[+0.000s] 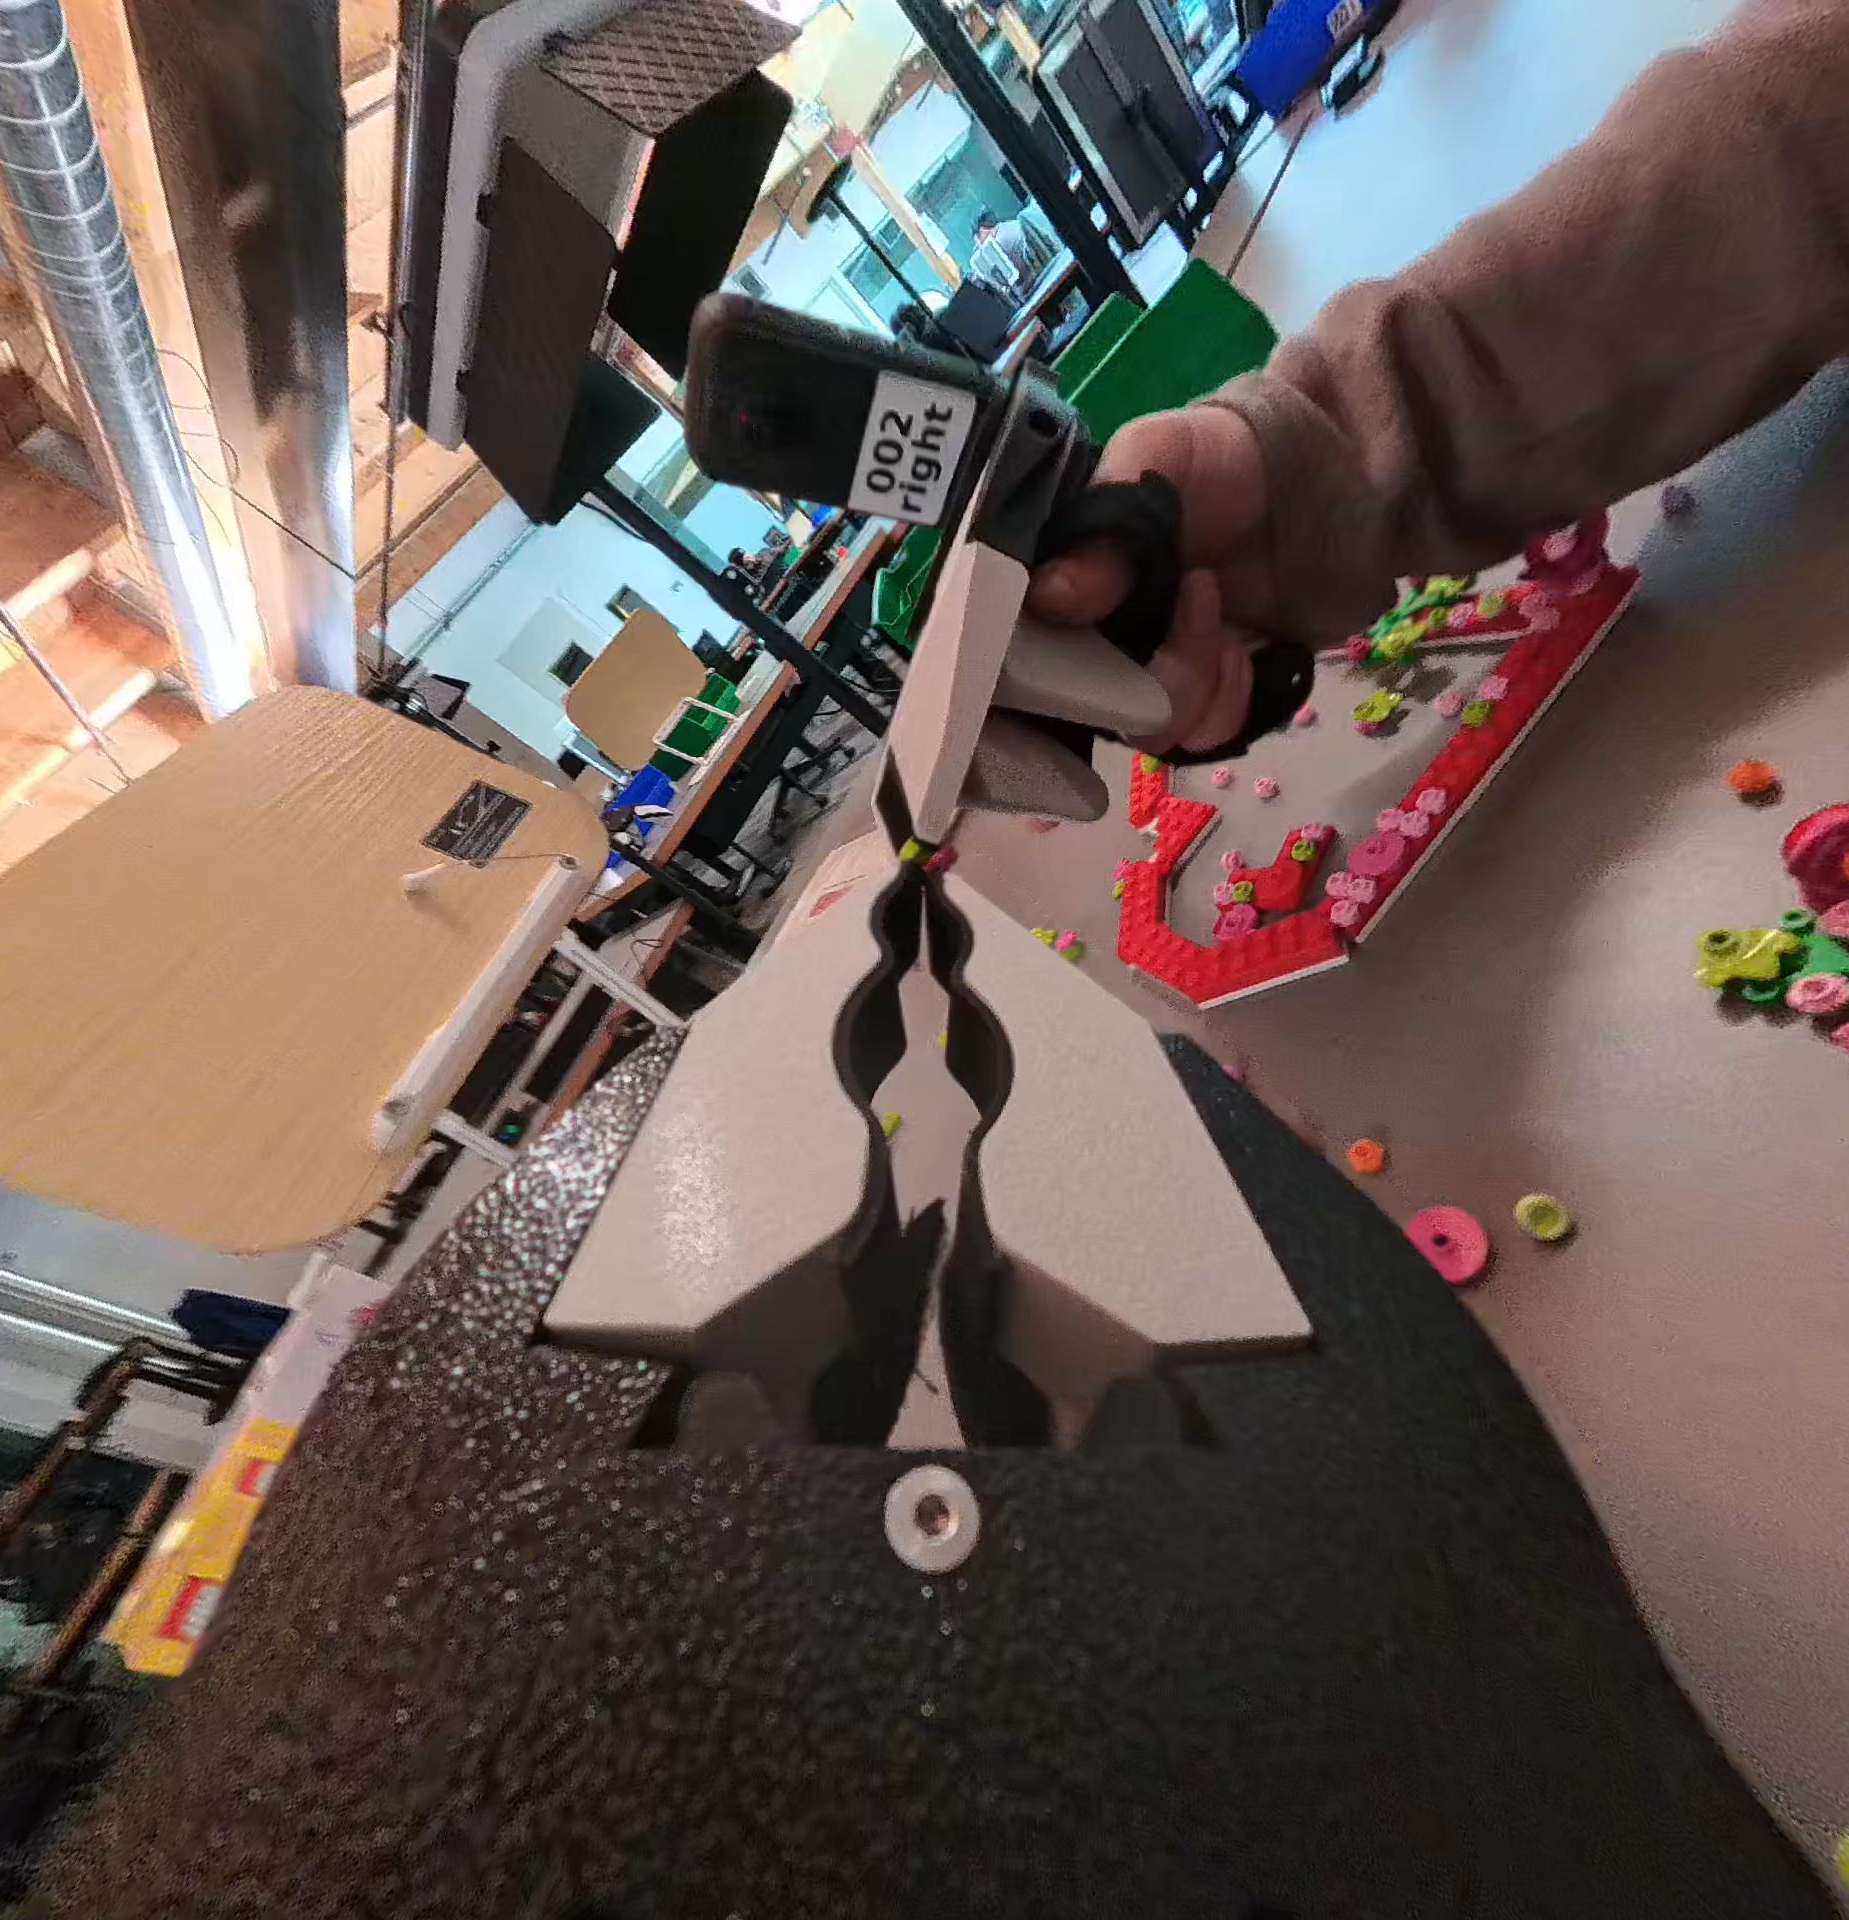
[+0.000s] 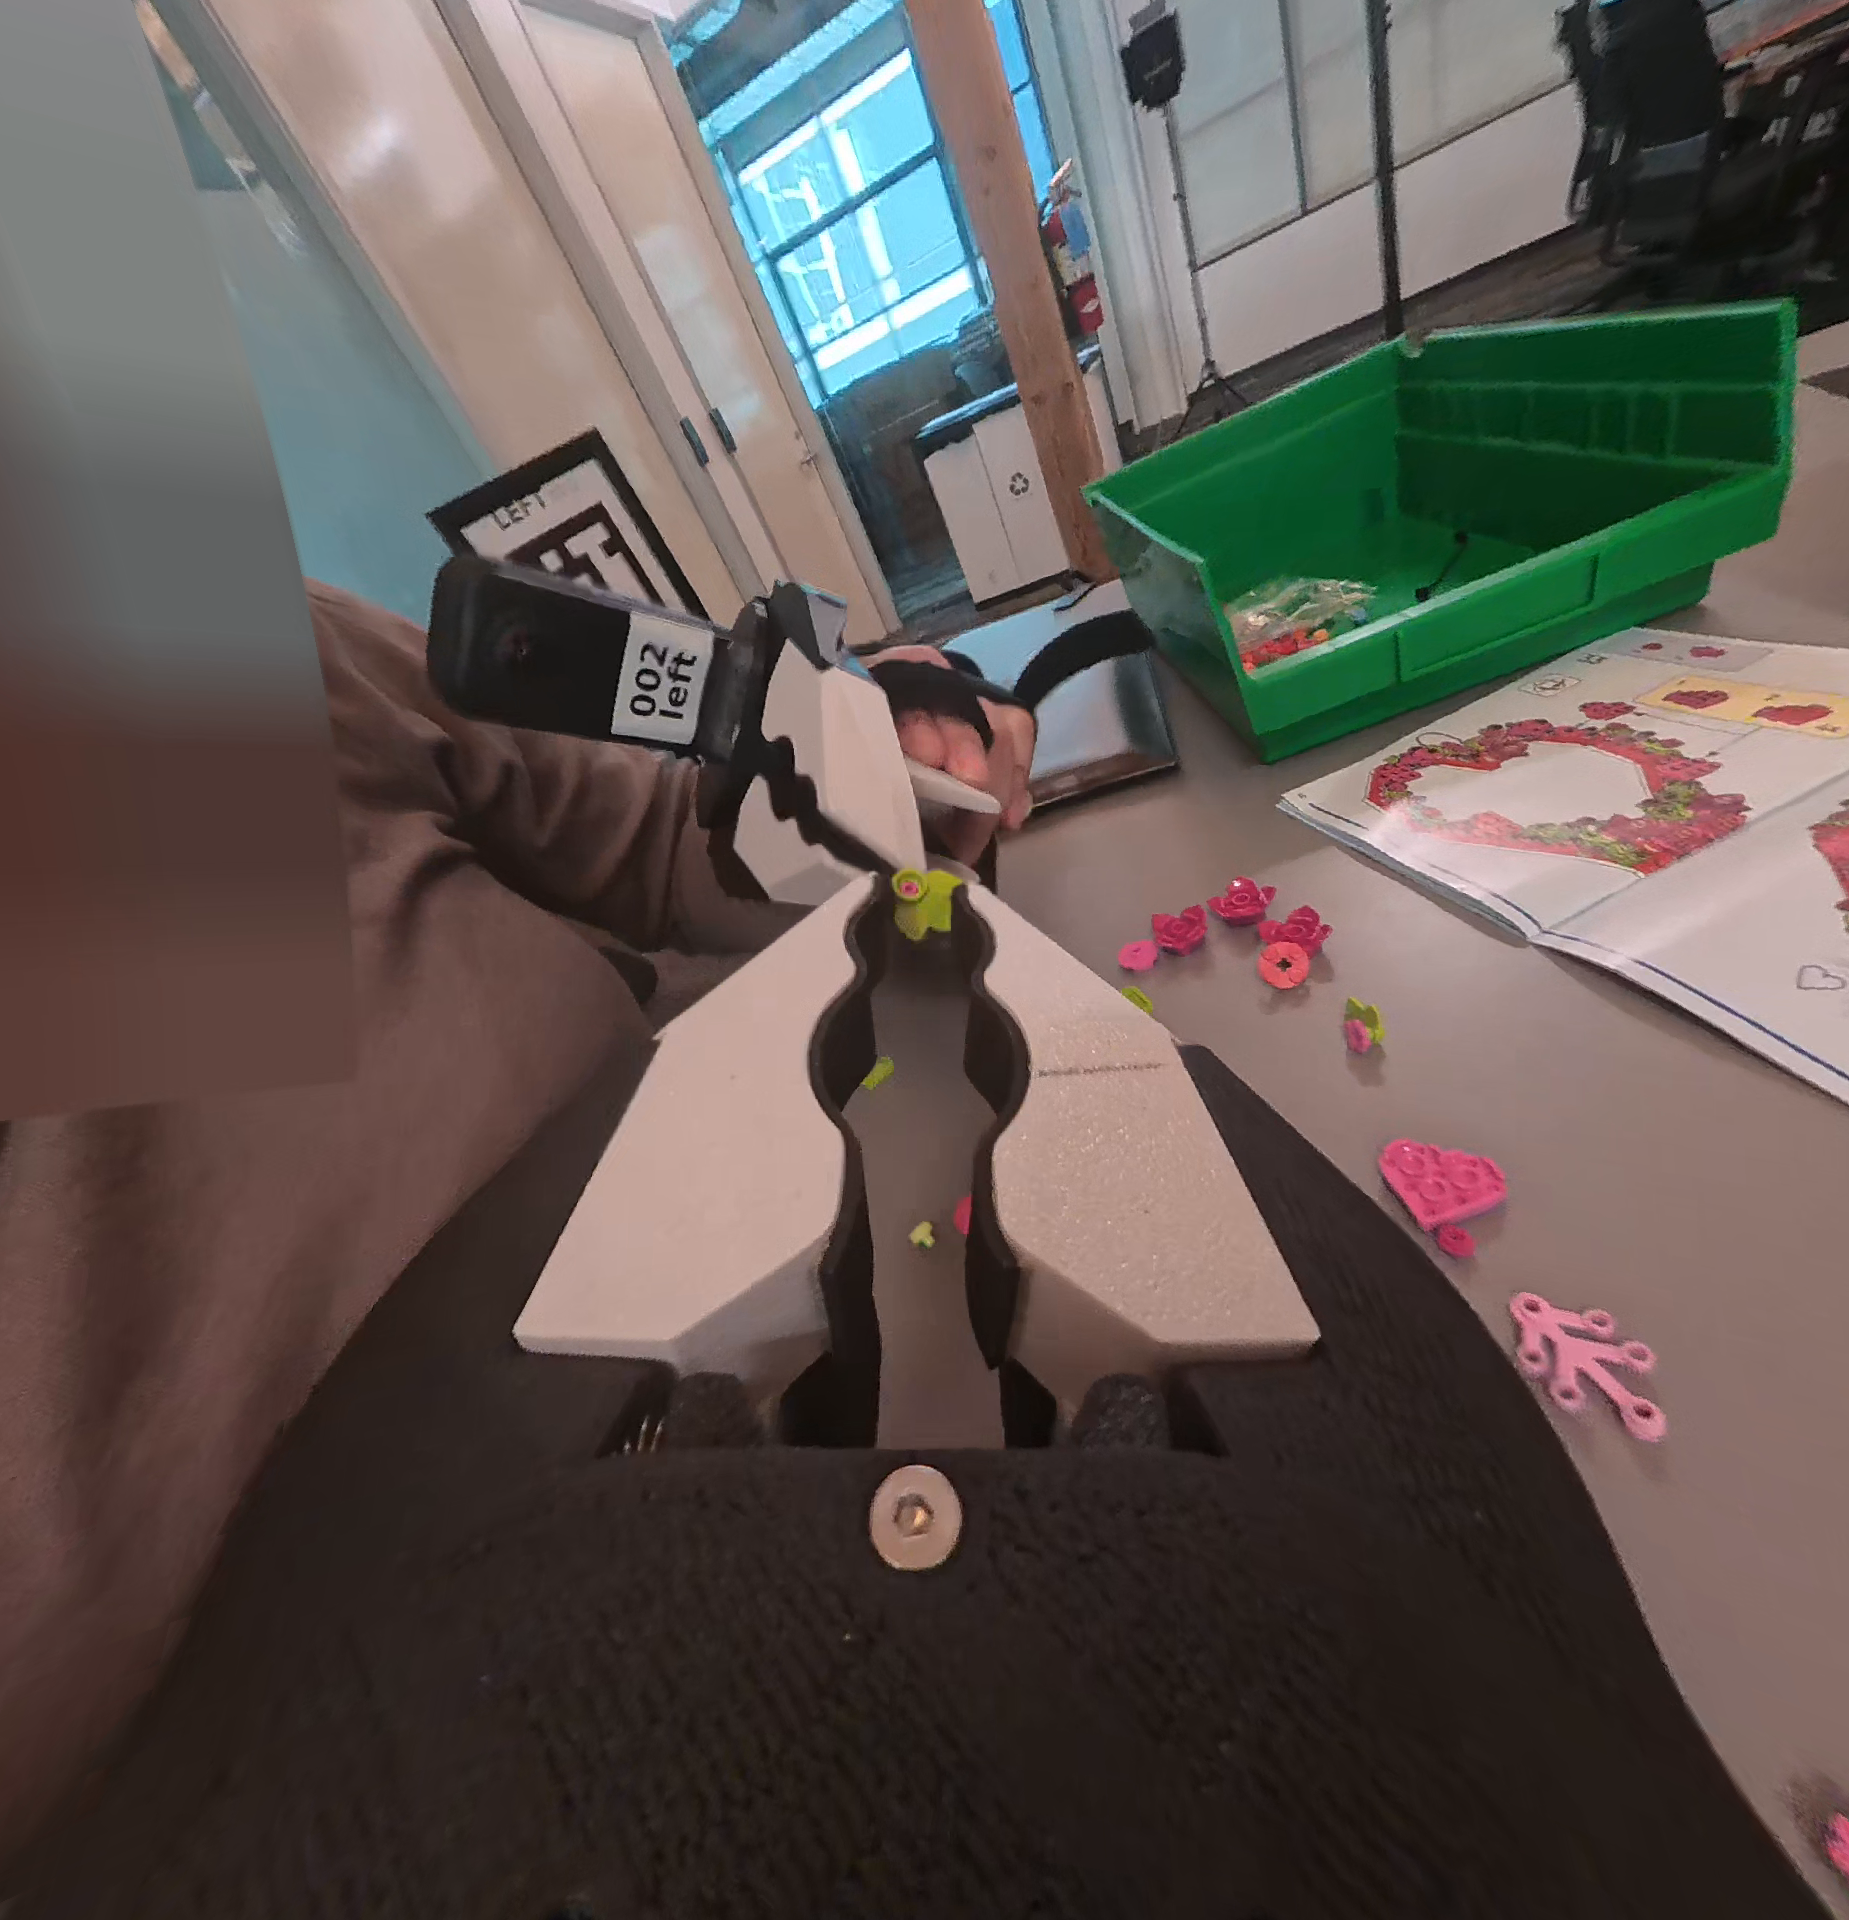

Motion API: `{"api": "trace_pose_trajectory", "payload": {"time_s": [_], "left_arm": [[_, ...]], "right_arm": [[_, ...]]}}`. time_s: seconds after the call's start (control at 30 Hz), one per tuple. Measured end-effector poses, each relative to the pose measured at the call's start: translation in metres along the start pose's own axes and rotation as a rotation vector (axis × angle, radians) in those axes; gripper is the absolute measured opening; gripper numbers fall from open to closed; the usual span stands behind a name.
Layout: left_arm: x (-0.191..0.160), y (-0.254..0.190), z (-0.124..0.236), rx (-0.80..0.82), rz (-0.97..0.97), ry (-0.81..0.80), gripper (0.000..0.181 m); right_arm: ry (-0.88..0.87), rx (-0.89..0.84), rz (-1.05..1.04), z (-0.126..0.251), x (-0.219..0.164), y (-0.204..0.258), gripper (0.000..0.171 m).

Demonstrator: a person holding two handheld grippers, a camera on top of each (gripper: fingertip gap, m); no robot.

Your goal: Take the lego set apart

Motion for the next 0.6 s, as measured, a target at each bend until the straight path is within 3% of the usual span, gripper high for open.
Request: {"api": "trace_pose_trajectory", "payload": {"time_s": [0.17, 0.27, 0.33, 0.43, 0.5, 0.6], "left_arm": [[-0.004, 0.000, 0.000, -0.008, -0.042, 0.039, 0.000], [-0.009, 0.014, 0.010, 0.034, -0.031, 0.040, 0.000], [-0.013, 0.018, 0.008, 0.026, 0.034, 0.057, 0.000], [-0.030, 0.014, -0.002, -0.016, 0.111, 0.139, 0.000], [-0.036, 0.010, -0.006, -0.056, 0.186, 0.166, 0.000], [-0.021, 0.010, -0.005, -0.049, 0.237, 0.061, 0.001]], "right_arm": [[0.016, -0.049, 0.032, 0.005, 0.000, -0.004, 0.010], [-0.184, -0.133, 0.008, 0.050, 0.028, -0.015, 0.009], [-0.159, -0.244, 0.027, 0.070, 0.030, -0.023, 0.009], [0.010, -0.331, 0.032, 0.067, 0.014, -0.031, 0.010], [0.014, -0.295, 0.007, 0.057, 0.010, -0.031, 0.010], [-0.044, -0.204, -0.078, 0.036, 0.007, -0.028, 0.010]]}}
Point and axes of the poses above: each gripper's, where its closed fingertips meet, z back along the fingers, x out of its top, y = z × x across the jaws, the point moved 4 cm from there along z, back along the fingers, and after that the axes turned 3 degrees about z, right-handed, at the moved point
